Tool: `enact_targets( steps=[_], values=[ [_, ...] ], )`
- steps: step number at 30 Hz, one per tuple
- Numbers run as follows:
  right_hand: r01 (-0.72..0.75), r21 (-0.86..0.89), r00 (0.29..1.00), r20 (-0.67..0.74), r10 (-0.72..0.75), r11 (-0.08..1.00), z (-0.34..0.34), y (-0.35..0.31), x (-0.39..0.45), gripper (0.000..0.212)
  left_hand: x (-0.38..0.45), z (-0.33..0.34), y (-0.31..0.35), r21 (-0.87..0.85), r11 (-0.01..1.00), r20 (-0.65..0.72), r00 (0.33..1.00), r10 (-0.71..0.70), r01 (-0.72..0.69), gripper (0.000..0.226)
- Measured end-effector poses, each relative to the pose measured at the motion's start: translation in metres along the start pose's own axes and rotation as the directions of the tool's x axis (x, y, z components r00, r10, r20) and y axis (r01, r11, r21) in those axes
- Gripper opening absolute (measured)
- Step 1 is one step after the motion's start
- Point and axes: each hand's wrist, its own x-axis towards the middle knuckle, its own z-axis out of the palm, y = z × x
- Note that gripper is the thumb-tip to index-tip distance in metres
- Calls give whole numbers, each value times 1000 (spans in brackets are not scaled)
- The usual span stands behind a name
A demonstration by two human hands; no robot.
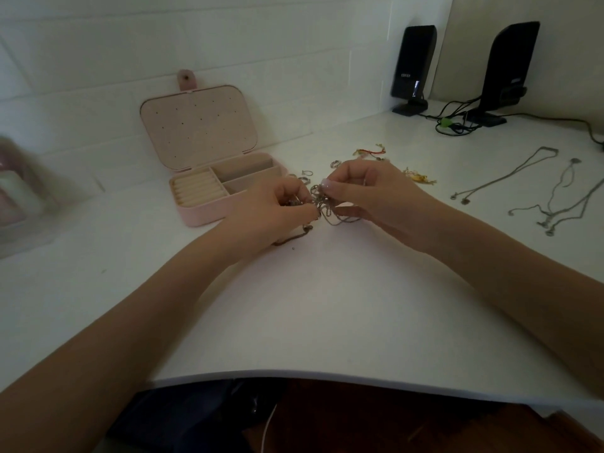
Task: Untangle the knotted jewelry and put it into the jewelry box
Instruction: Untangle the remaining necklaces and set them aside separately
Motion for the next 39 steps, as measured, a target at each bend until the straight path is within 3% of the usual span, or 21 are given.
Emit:
enact_targets(
  steps=[9, 12, 14, 16, 18, 21, 24, 28, 31, 35, 39],
  values=[
    [-126, 339, 992, 49, 117, 932, 3, -3, 1, 13, 0, 0, 1, -128, 991, 74, 997, 35, -26, 19],
    [-125, 337, 992, 68, 109, 933, 1, -3, 1, 14, 1, 1, 2, -87, 995, -48, 998, 44, -49, 17],
    [-142, 327, 987, 120, 108, 935, 0, -3, 0, 15, 4, 0, 1, -165, 986, -128, 992, -6, -16, 22],
    [-156, 318, 981, 160, 109, 935, 0, -3, -1, 12, 6, 2, 6, -373, 926, -114, 987, -115, 65, 25],
    [-161, 313, 978, 178, 109, 936, 0, -4, -2, 9, 8, 6, 11, -582, 795, -50, 968, -245, 171, 24],
    [-157, 312, 979, 176, 105, 937, 0, -4, -2, 11, 8, 6, 14, -705, 658, 49, 944, -326, 264, 20],
    [-146, 350, 982, 163, 93, 925, 0, -4, -2, 14, 5, 7, 11, -661, 701, 122, 960, -251, 268, 12],
    [-157, 427, 984, 149, 102, 890, 0, -4, 0, 16, 3, 9, 4, -544, 824, 111, 987, -117, 159, 22],
    [-177, 488, 981, 156, 114, 854, 3, -4, 0, 16, 5, 11, 2, -552, 820, 73, 989, -129, 148, 21],
    [-222, 554, 973, 181, 144, 802, 4, -7, -2, 13, 3, 11, 0, -313, 948, -36, 996, -80, 64, 19],
    [-264, 582, 960, 234, 153, 769, 3, -9, -2, 10, 3, 13, 0, -280, 957, -74, 992, -102, 77, 18]
  ],
)
